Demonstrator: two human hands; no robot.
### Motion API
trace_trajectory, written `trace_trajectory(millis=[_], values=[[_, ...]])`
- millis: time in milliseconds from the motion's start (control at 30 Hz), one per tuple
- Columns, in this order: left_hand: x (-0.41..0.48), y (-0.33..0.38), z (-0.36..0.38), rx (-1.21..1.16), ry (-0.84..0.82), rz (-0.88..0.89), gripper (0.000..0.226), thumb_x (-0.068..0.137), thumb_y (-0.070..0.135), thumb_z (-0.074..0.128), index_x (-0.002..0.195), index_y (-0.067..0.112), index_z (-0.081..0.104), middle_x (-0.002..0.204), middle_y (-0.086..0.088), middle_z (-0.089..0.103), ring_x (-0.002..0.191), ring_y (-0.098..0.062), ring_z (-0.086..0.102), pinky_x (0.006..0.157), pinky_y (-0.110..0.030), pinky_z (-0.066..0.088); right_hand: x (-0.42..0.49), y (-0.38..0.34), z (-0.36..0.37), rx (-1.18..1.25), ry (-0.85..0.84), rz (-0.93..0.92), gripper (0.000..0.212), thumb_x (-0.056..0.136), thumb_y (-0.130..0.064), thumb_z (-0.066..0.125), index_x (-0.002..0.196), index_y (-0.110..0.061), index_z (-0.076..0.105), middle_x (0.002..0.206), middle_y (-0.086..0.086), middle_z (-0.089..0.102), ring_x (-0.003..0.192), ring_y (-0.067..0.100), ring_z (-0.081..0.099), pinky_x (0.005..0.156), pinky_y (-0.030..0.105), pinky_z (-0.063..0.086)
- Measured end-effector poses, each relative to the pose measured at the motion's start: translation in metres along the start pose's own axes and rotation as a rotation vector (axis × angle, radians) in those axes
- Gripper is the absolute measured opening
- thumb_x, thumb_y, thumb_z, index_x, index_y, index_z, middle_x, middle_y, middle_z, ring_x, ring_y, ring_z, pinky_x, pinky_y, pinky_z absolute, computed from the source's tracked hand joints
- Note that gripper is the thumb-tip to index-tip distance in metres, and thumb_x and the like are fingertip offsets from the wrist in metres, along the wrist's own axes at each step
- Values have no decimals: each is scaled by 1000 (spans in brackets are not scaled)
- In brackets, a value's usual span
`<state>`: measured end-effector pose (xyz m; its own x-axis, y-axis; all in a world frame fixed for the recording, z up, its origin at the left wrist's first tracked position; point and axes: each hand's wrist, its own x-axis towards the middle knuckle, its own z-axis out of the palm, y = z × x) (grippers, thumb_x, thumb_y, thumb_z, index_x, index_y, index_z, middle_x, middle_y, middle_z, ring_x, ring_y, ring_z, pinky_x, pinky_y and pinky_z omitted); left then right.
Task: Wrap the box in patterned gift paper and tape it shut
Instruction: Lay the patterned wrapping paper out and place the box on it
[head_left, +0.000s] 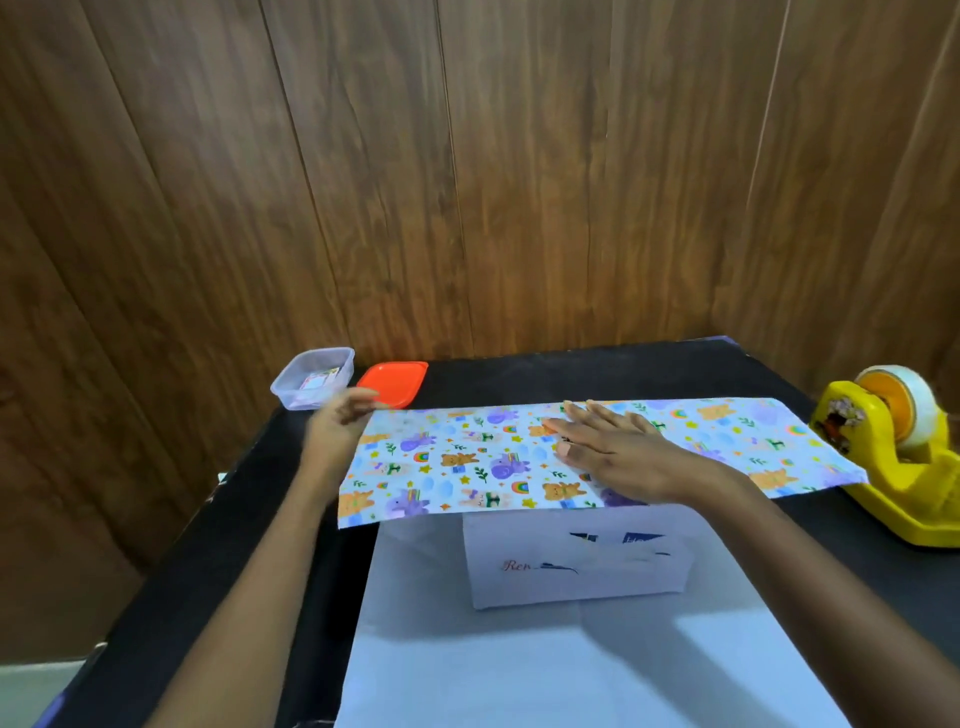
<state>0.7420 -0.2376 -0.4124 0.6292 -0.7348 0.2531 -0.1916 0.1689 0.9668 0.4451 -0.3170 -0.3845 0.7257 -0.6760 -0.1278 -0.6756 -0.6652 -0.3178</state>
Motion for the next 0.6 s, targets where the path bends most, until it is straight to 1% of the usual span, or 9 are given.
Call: trace_trajectory(millis=[33,100,133,167,233,300,367,433,600], values=[[0,6,-7,-33,65,-19,33,86,-13,48,82,18,54,75,4,68,64,-4,65,59,-17,49,2,-1,1,-28,3,0,49,102,-43,18,149,-37,5,158,-10,-9,145,10,-14,115,39,-8],[-7,25,-22,51,218,33,33,86,-10,49,82,23,55,88,2,64,85,-12,63,69,-18,45,4,-2,2,-82,4,1,50,102,-42,17,150,-35,2,158,-7,-11,145,13,-14,115,41,-6],[-19,41,-24,137,241,109,32,86,-7,51,85,24,58,93,6,63,96,-15,59,76,-18,43,4,-3,3,-89,4,0,50,102,-42,17,150,-34,2,158,-6,-11,145,14,-13,115,42,-6],[-33,58,-19,218,179,197,28,88,-3,54,91,24,61,98,10,62,103,-12,56,83,-17,42,3,-3,3,-82,7,2,51,102,-42,17,150,-34,3,158,-6,-10,145,14,-13,115,42,-6],[-73,87,7,428,-139,353,19,89,13,61,105,24,61,110,22,55,111,4,49,93,-10,35,3,-3,3,-62,18,6,51,102,-42,19,150,-33,5,159,-6,-9,145,15,-12,115,43,-6],[-109,98,42,768,-469,432,42,82,35,67,122,27,54,128,25,45,121,9,38,100,-7,25,5,-4,1,-56,25,8,51,102,-41,21,150,-32,7,159,-5,-7,146,16,-11,115,44,-5],[-123,86,74,1141,-670,468,75,81,52,62,143,21,34,151,11,29,139,-5,20,109,-17,16,3,-4,-1,-54,27,11,50,102,-39,23,150,-32,11,159,-4,-4,146,16,-8,115,45,-3],[-122,73,90,1376,-713,484,87,83,60,53,149,17,17,157,2,14,144,-14,10,114,-26,10,3,-2,-2,-54,43,-2,48,102,-39,25,149,-32,16,159,-5,2,146,16,-2,116,43,0],[-117,64,98,1406,-727,438,91,84,63,48,151,17,7,159,-1,3,145,-16,7,115,-30,9,7,12,-4,-97,182,-85,43,98,-50,29,140,-40,36,150,-15,29,138,14,19,107,37,13]])
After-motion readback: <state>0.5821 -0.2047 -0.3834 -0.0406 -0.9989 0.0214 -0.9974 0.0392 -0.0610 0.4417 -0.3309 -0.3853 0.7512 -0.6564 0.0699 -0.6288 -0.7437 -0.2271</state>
